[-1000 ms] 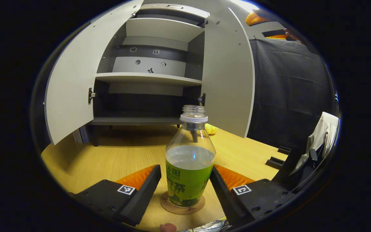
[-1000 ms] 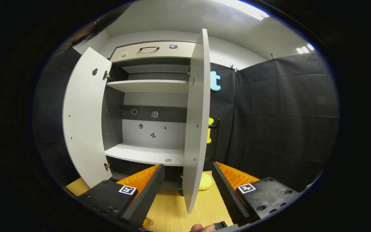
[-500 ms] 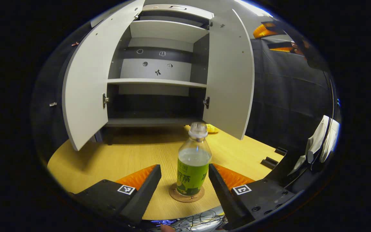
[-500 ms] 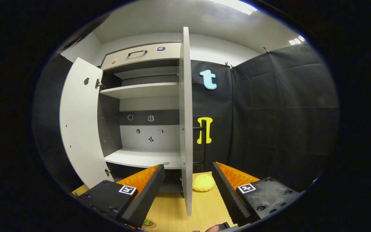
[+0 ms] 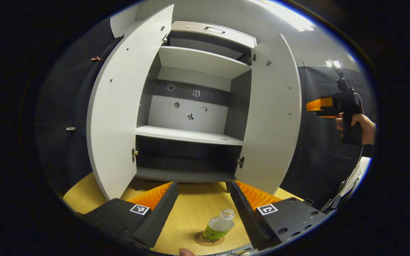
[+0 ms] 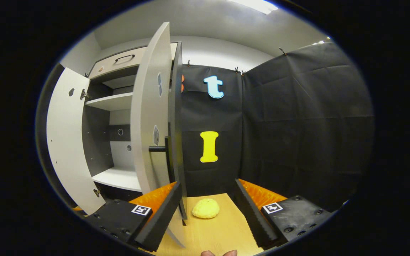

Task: Grasp the bottle in the cabinet with the left hand and place it on the coaster, then close the right door with the right hand and the left door with the left hand.

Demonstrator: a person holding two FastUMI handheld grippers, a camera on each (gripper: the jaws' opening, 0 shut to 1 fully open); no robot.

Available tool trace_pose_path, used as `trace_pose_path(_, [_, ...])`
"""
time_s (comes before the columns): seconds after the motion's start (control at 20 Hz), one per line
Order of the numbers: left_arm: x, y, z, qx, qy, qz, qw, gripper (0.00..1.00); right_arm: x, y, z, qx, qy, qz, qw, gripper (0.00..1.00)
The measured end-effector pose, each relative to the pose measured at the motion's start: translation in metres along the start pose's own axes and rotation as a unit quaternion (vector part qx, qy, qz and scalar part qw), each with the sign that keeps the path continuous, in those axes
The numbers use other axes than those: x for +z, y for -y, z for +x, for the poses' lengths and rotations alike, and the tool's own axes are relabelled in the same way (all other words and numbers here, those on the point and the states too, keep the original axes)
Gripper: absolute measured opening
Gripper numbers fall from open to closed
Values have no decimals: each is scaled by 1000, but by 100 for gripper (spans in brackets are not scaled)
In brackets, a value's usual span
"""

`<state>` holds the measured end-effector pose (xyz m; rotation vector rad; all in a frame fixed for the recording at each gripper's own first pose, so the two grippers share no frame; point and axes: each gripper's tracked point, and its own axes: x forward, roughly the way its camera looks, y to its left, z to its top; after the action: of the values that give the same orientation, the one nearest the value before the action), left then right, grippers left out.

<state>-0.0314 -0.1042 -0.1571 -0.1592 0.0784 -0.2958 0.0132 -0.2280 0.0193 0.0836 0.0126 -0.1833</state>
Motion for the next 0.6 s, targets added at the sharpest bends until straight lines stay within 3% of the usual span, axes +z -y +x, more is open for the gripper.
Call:
trace_pose_path(0.3, [28, -34, 1, 70, -18, -1, 997, 94, -9, -10, 26, 33, -21, 25, 999, 96])
trace_pose_path(0.6, [42, -62, -10, 86, 1, 33, 996, 94, -13, -58, 11, 68, -21, 23, 997, 98])
